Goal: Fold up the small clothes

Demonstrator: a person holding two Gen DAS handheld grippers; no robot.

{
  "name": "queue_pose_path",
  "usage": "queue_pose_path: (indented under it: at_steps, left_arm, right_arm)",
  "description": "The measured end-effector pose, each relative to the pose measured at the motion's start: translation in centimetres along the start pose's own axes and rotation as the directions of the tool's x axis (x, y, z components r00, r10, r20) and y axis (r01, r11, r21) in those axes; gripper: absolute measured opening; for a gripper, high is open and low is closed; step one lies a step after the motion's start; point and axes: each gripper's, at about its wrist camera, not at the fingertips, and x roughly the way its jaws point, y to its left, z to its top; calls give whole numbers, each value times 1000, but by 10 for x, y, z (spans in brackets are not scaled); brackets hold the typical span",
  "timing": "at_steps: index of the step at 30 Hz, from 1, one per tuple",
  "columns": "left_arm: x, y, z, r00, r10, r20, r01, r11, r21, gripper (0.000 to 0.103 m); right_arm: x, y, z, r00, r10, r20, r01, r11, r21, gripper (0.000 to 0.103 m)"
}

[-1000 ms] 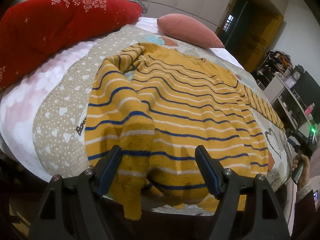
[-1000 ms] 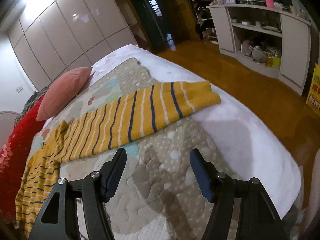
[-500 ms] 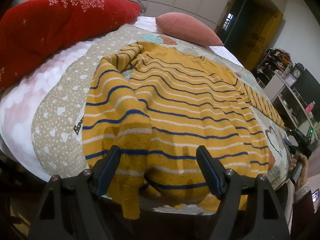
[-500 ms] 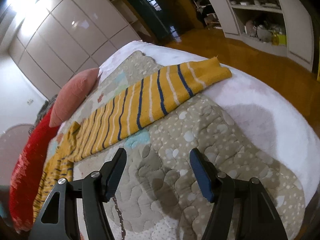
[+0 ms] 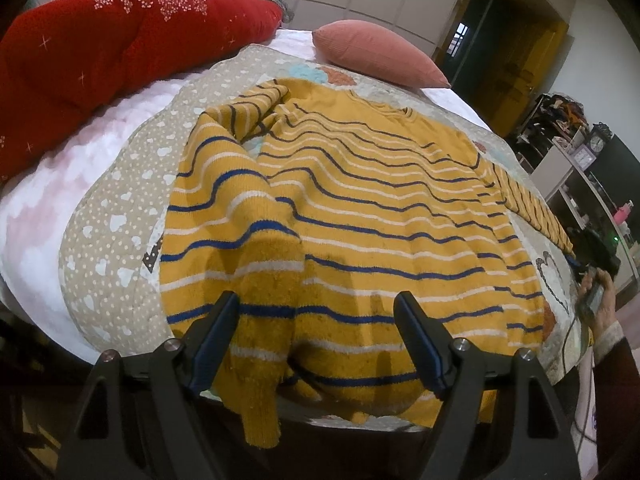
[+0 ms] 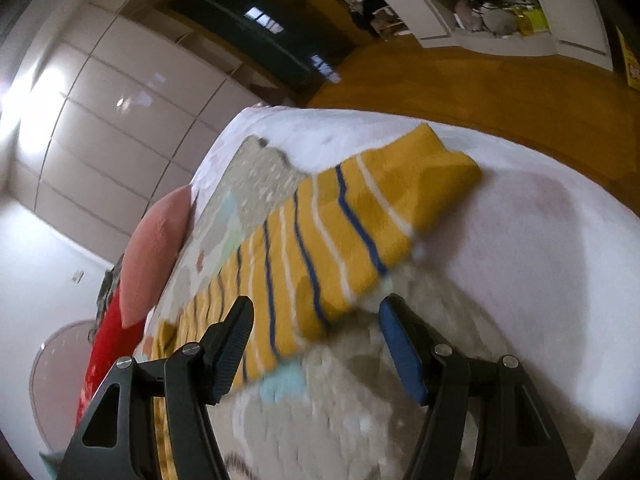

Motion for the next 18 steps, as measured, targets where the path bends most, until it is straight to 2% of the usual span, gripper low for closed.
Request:
queue_pose_path:
  at_steps: [1, 2, 3, 4, 5, 7, 9, 11, 14, 15, 17, 18]
  left_arm:
    - [-1, 0, 0, 1000, 2, 1, -2, 1000, -2, 78]
    - [-1, 0, 0, 1000, 2, 1, -2, 1000, -4, 78]
    - [-2, 1, 1, 1000, 2, 2, -2, 1000, -7, 78]
    - [-5, 2, 1, 1000, -1, 8, 1, 1000, -15, 78]
    - [-7, 3, 2, 1000, -4, 14, 4, 1000, -19, 78]
    - [-11, 7, 1, 1000, -8, 31, 8, 1000, -27, 78]
    - [-11, 13, 0, 999, -13, 33, 15, 999, -37, 78]
    - [-12, 18, -1, 999, -28, 30, 29, 998, -49, 78]
    - [-19, 24, -5, 998, -45, 52, 48, 997, -57, 78]
    - [-24, 26, -8, 997, -43, 66, 46, 998, -53, 78]
    - [-31, 31, -11, 996, -31, 89, 35, 998, -45, 78]
    - [-37, 36, -14, 994, -21, 103, 26, 999, -44, 78]
  right_arm:
    - [6, 2, 5, 1000, -12, 9, 12, 1000, 3, 68]
    - [13, 6, 10, 999, -33, 10, 33, 999, -3, 58]
    - [19, 10, 14, 998, -62, 3, 62, 998, -21, 33]
    - [24, 15, 17, 996, -90, -9, 90, 995, -44, 18]
    - [27, 19, 20, 995, -102, -15, 101, 993, -56, 11]
    - [23, 47, 21, 990, -140, 17, 141, 980, -138, 11]
    - [18, 87, 15, 986, -160, 51, 168, 945, -281, 11]
    - [17, 142, 0, 988, -140, 66, 155, 891, -426, 11]
    - [22, 226, -35, 999, -46, 7, 41, 818, -574, 11]
    - [28, 262, -56, 999, -2, -41, -24, 783, -621, 11]
    - [39, 304, -89, 992, 44, -117, -111, 739, -664, 11]
    - [50, 334, -116, 981, 72, -182, -179, 707, -684, 11]
